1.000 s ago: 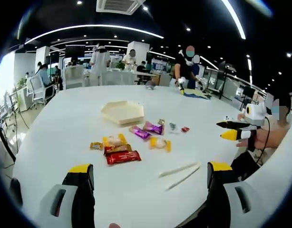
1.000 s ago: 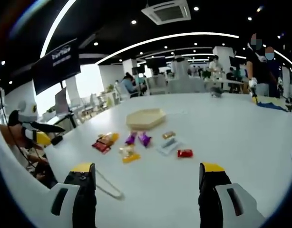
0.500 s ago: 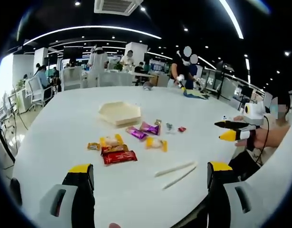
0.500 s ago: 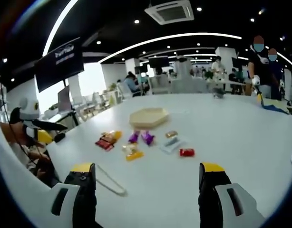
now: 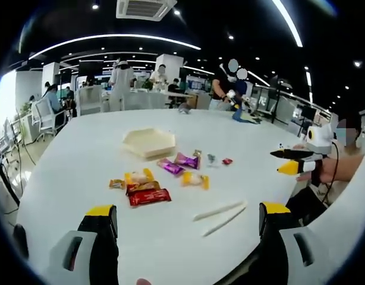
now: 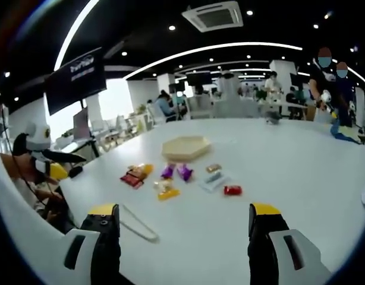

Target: Place the target food into the container with the food tongs after gripping and lifting it, then release it inside without dropping or visibly crushing the food.

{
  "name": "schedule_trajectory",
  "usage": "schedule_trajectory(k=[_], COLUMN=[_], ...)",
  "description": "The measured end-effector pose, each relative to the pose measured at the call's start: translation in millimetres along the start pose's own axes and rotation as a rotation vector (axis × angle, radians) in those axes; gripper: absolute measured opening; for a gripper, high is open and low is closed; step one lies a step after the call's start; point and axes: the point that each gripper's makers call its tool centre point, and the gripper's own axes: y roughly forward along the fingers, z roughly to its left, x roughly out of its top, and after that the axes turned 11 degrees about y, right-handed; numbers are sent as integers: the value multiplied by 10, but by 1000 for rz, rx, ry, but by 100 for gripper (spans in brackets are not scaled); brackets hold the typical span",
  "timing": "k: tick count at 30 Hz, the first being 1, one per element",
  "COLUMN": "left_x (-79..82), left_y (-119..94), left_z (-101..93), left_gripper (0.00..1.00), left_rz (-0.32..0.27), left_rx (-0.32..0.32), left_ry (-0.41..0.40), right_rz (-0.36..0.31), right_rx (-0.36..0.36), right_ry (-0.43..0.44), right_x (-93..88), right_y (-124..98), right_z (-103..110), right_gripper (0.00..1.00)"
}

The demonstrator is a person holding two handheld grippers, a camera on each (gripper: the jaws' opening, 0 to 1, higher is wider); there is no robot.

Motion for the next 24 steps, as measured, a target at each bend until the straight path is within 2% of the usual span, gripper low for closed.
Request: schedule_trajectory(k=[9,14,19,24], left_x=[-126,-161,-183,-224], left_y=[62,94,207,280], left_z=[-88,-224,-197,-239], left_gripper=[99,99,99,99], left_rz=[24,49,54,84], left_rx=[-29,-67,-69,-96], left_ry=[11,31,15,56], right_rz=[0,-10,26,38], right_rx=[0,-1,22,38], right_ry=[-11,7,8,-5], right_x=[-13,-25,-72,-64], right_y=[-43,-33,-12,-17], right_z=[18,45,112,169], right_gripper=[91,89,89,90])
